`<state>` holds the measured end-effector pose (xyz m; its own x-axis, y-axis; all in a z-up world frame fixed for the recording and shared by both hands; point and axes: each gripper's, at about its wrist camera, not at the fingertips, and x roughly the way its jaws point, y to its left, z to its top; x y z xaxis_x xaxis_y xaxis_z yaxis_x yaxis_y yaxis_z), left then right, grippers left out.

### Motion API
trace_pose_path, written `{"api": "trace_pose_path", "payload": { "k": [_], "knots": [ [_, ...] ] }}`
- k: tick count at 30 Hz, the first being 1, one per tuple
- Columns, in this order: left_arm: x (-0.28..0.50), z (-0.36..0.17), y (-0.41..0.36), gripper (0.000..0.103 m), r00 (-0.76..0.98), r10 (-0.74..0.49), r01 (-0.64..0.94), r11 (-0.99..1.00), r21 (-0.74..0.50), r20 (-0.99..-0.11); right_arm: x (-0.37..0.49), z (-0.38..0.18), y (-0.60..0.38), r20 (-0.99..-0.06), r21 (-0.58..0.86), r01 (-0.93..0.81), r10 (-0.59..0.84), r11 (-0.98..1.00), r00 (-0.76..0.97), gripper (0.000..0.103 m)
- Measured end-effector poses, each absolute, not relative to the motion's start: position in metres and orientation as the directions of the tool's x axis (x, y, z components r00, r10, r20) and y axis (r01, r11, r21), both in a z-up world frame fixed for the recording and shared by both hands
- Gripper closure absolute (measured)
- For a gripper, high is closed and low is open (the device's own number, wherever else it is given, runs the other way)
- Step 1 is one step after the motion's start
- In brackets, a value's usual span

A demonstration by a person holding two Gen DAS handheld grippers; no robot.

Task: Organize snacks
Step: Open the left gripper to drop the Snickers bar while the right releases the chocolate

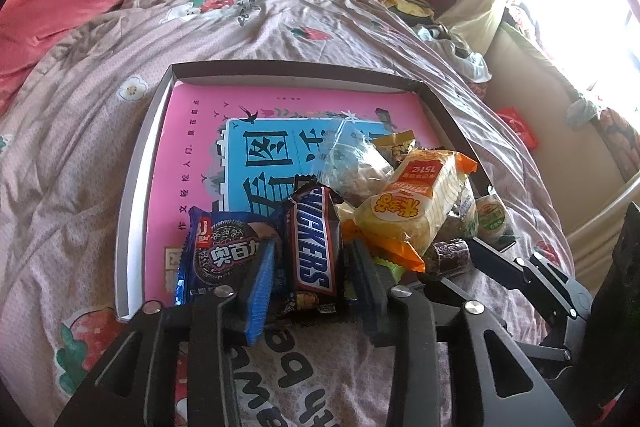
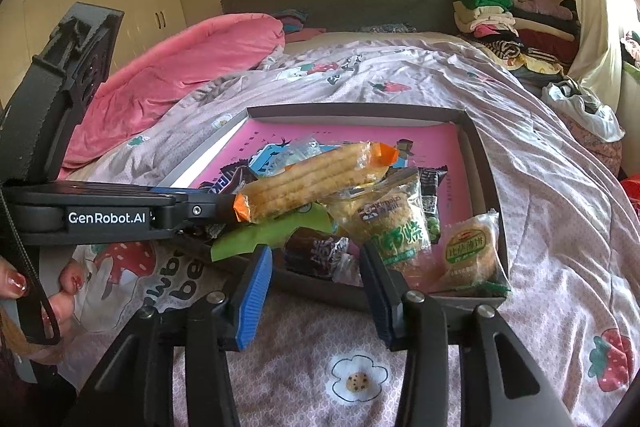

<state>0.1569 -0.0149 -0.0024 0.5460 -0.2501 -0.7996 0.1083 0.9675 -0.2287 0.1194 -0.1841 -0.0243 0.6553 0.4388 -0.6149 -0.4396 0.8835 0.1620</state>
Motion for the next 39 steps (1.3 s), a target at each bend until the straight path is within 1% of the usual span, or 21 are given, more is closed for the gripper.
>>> {"api": "trace_pose_path", "payload": {
  "k": [2, 5, 10, 12, 16, 25, 27, 31, 34, 39],
  "knots": [
    [0.157, 0.000, -0.016, 0.061, 0.549, -0.244, 0.111, 0.969, -0.220, -0.799, 0.119, -0.024, -0.184, -0.615, 0.163, -0.441, 0.440, 0.883, 0.654, 0.055],
    [0.157, 0.002, -0.015, 0.055, 0.550, -0.245, 0.111, 0.969, -0.220, -0.798, 0.119, -0.024, -0.184, -0.615, 0.159, -0.439, 0.436, 0.884, 0.657, 0.054],
    [0.156, 0.004, -0.015, 0.050, 0.550, -0.240, 0.108, 0.970, -0.216, -0.800, 0.120, -0.023, -0.185, -0.617, 0.158, -0.430, 0.429, 0.889, 0.660, 0.052],
    [0.156, 0.005, -0.014, 0.049, 0.551, -0.240, 0.107, 0.970, -0.218, -0.799, 0.120, -0.023, -0.186, -0.616, 0.157, -0.426, 0.426, 0.891, 0.662, 0.049],
    [0.155, 0.007, -0.014, 0.045, 0.553, -0.237, 0.106, 0.971, -0.214, -0.799, 0.120, -0.021, -0.187, -0.613, 0.154, -0.420, 0.419, 0.895, 0.670, 0.047],
    [0.154, 0.008, -0.015, 0.040, 0.561, -0.232, 0.104, 0.972, -0.211, -0.795, 0.119, -0.017, -0.189, -0.596, 0.143, -0.407, 0.407, 0.902, 0.692, 0.043],
    [0.153, 0.009, -0.015, 0.038, 0.564, -0.229, 0.104, 0.973, -0.207, -0.794, 0.119, -0.016, -0.190, -0.593, 0.141, -0.403, 0.403, 0.905, 0.698, 0.038],
    [0.152, 0.010, -0.015, 0.032, 0.566, -0.228, 0.102, 0.973, -0.207, -0.792, 0.117, -0.013, -0.192, -0.580, 0.133, -0.392, 0.392, 0.910, 0.714, 0.034],
    [0.151, 0.011, -0.015, 0.028, 0.569, -0.229, 0.098, 0.972, -0.211, -0.790, 0.117, -0.011, -0.193, -0.571, 0.127, -0.381, 0.381, 0.916, 0.727, 0.029],
    [0.149, 0.013, -0.012, 0.027, 0.573, -0.234, 0.090, 0.971, -0.223, -0.786, 0.117, -0.008, -0.197, -0.559, 0.124, -0.370, 0.373, 0.921, 0.740, 0.027]
  ]
}}
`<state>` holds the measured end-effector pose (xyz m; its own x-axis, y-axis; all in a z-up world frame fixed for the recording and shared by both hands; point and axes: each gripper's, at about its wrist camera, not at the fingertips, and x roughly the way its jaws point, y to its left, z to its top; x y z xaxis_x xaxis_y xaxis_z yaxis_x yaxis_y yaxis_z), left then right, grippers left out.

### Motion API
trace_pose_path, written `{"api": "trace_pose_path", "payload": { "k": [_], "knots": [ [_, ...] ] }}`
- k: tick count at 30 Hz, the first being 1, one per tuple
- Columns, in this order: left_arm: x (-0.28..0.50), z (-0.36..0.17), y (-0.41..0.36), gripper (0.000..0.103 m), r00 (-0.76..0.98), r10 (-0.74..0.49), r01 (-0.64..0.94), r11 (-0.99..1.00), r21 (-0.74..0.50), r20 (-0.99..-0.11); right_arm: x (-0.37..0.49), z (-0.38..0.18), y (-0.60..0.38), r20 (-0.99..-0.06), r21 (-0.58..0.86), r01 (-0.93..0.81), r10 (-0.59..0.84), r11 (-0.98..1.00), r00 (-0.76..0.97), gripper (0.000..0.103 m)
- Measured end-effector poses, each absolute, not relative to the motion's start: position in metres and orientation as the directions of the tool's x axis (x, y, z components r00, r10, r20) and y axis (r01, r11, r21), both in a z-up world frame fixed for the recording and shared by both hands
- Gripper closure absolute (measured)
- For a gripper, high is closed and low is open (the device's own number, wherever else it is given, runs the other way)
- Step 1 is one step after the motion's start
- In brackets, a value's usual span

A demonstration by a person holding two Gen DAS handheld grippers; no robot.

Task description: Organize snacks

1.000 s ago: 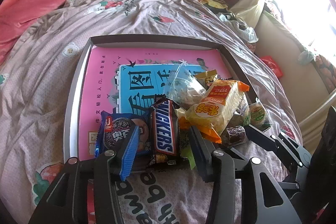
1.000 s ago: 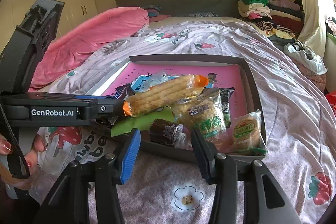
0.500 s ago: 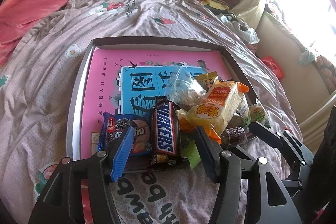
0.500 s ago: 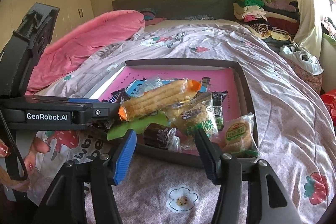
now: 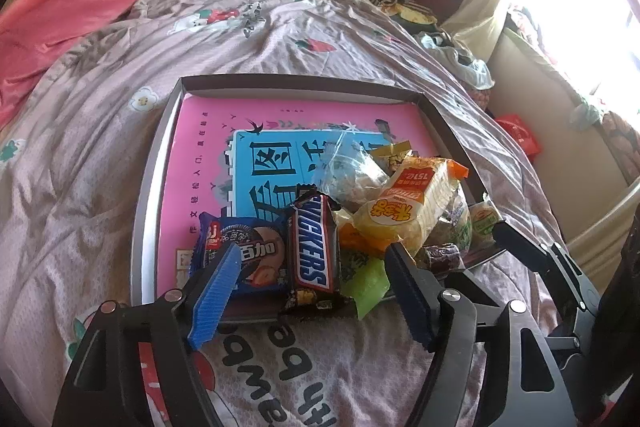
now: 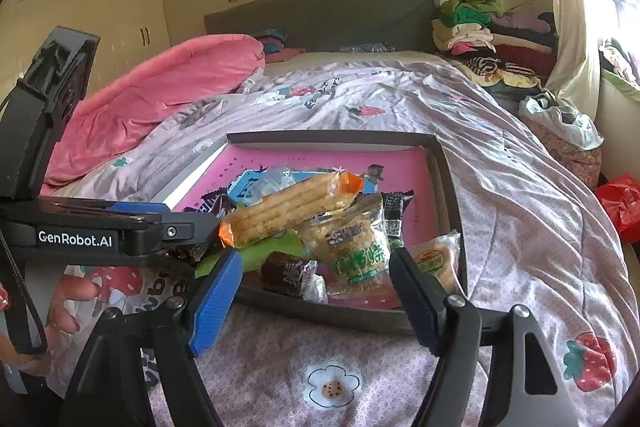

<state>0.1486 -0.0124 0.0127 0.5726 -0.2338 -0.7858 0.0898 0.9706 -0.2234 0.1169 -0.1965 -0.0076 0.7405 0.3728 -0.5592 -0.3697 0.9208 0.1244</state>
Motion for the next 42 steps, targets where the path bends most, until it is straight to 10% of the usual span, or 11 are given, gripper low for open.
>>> {"api": "trace_pose_path", "payload": {
  "k": [23, 42],
  "knots": [
    [0.124, 0.035, -0.003, 0.026, 0.627, -0.189, 0.051, 0.978, -0.202, -0.756, 0.102, 0.021, -0.211, -0.517, 0.127, -0.302, 0.323, 0.945, 0.793, 0.009],
    [0.044, 0.024, -0.001, 0.026, 0.586, -0.147, 0.029, 0.987, -0.161, -0.796, 0.043, 0.012, -0.219, -0.668, 0.193, -0.244, 0.309, 0.950, 0.677, 0.006]
  ]
}}
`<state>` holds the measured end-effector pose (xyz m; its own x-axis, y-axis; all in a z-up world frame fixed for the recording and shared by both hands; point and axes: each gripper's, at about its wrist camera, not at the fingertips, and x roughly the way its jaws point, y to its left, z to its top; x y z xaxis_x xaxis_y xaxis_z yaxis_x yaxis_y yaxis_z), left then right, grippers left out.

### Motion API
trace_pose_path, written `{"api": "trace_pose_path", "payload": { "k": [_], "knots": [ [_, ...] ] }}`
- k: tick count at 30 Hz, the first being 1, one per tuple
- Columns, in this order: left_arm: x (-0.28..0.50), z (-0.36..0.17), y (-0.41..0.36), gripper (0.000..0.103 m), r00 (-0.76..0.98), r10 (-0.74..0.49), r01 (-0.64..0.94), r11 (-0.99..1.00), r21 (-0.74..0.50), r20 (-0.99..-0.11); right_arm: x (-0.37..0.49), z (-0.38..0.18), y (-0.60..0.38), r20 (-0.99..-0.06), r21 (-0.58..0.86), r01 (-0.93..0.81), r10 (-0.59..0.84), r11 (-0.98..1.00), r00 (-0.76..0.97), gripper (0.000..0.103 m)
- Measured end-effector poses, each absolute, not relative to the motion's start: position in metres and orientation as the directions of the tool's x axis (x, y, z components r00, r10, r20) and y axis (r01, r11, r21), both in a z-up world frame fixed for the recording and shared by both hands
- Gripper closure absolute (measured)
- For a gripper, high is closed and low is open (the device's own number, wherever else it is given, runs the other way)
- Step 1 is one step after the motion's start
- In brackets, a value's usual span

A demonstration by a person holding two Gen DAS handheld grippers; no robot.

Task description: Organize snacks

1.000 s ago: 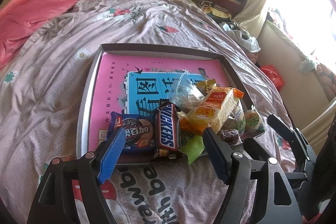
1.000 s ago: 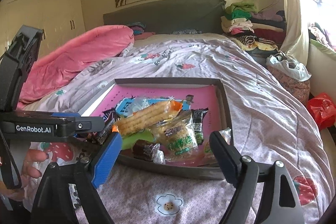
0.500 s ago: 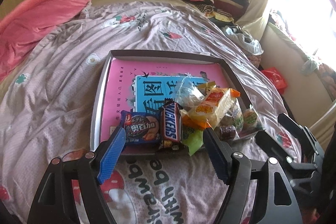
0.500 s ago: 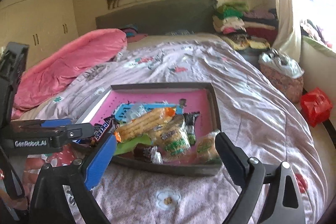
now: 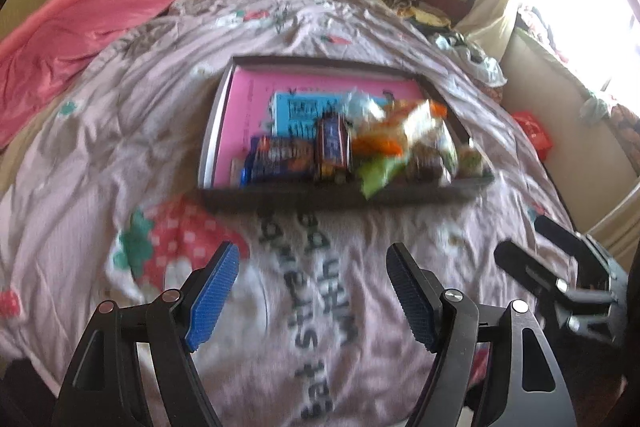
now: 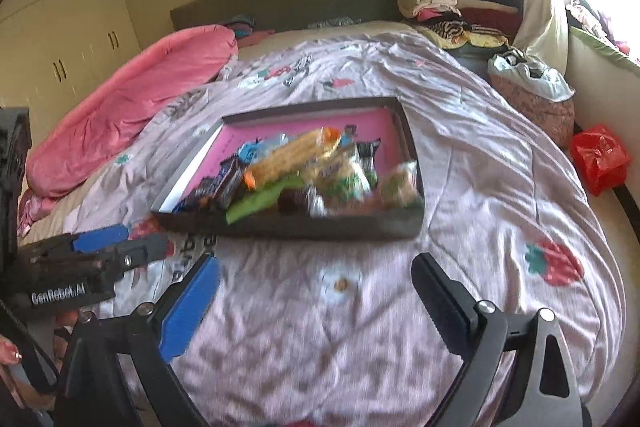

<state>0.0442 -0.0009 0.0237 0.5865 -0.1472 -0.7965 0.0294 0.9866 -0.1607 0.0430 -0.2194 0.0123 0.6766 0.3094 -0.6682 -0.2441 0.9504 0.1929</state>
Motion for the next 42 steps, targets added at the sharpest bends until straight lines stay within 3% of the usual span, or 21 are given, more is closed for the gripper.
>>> {"api": "trace_pose_path", "payload": {
  "k": [16, 42],
  "knots": [
    [0.016, 0.002, 0.005, 0.026, 0.553, -0.124, -0.008, 0.988, -0.155, -0.824, 0.029, -0.007, -0.219, -0.721, 0.176, -0.195, 0.261, 0.965, 0.642, 0.006],
    [0.017, 0.003, 0.006, 0.026, 0.554, -0.098, -0.015, 0.992, -0.128, -0.827, 0.029, -0.012, -0.215, -0.728, 0.168, -0.203, 0.261, 0.965, 0.634, 0.006]
  ]
}}
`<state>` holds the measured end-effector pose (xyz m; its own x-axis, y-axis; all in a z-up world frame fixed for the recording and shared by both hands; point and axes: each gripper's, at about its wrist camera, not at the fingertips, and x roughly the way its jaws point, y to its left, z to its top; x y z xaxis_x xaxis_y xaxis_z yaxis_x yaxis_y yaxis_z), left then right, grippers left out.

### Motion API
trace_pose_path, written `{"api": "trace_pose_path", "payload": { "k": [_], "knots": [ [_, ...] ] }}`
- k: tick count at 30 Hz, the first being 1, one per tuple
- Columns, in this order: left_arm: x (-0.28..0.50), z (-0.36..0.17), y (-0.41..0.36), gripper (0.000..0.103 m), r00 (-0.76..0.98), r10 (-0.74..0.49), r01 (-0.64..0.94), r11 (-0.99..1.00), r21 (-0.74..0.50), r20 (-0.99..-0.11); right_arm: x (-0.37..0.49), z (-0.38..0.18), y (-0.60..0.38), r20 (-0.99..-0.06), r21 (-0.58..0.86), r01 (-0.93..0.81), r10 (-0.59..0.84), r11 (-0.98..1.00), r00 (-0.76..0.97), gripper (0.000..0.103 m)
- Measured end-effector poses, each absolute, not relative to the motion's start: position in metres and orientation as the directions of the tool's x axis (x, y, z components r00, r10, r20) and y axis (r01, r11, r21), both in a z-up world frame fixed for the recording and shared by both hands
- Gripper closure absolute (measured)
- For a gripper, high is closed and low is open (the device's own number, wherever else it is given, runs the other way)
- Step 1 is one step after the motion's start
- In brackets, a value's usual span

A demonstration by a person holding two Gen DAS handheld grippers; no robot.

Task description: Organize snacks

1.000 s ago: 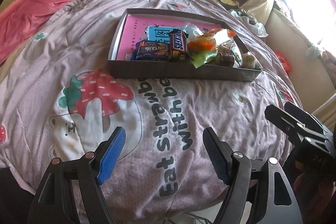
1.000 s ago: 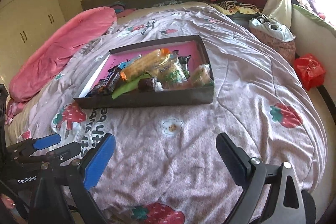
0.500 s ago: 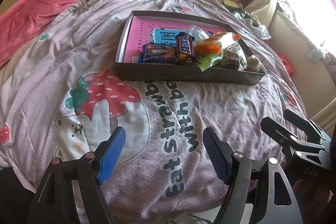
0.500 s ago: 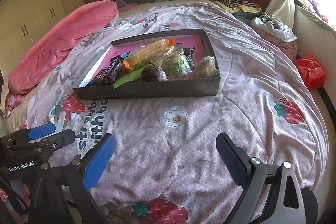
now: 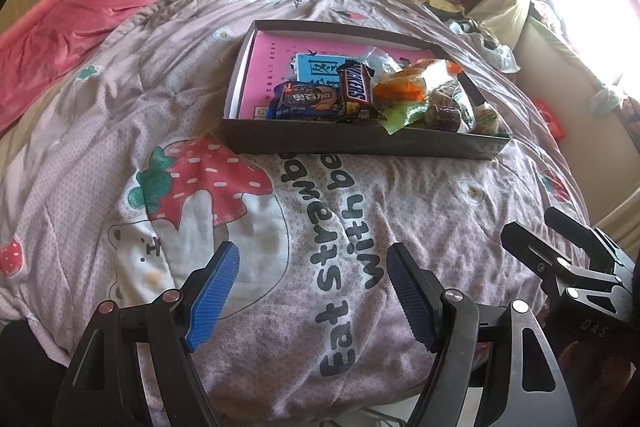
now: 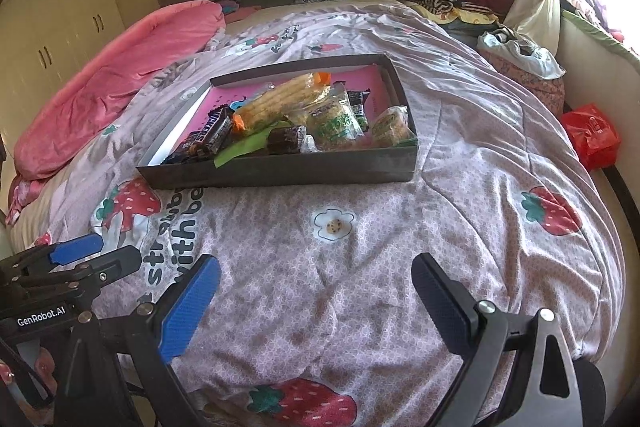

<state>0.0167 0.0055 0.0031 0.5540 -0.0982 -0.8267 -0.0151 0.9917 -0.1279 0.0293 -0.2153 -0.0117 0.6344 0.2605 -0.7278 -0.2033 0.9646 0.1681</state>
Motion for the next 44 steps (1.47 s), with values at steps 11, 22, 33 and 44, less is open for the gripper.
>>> {"api": "trace_pose_path", "payload": {
  "k": [11, 22, 33, 44],
  "knots": [
    [0.017, 0.001, 0.006, 0.026, 0.547, -0.081, -0.022, 0.994, -0.111, -0.833, 0.030, -0.012, -0.215, -0.727, 0.169, -0.203, 0.261, 0.964, 0.635, 0.006],
    [0.017, 0.002, 0.006, 0.026, 0.551, -0.072, -0.025, 0.994, -0.102, -0.832, 0.029, -0.014, -0.216, -0.726, 0.171, -0.199, 0.260, 0.965, 0.636, 0.006],
    [0.016, 0.007, 0.005, 0.026, 0.570, -0.080, -0.024, 0.993, -0.113, -0.818, 0.030, -0.014, -0.217, -0.724, 0.168, -0.193, 0.254, 0.967, 0.642, 0.006],
    [0.036, -0.007, 0.035, 0.026, 0.541, -0.011, -0.119, 0.989, -0.090, -0.841, 0.047, -0.017, -0.231, -0.729, 0.162, -0.150, 0.221, 0.975, 0.648, 0.006]
  ]
}}
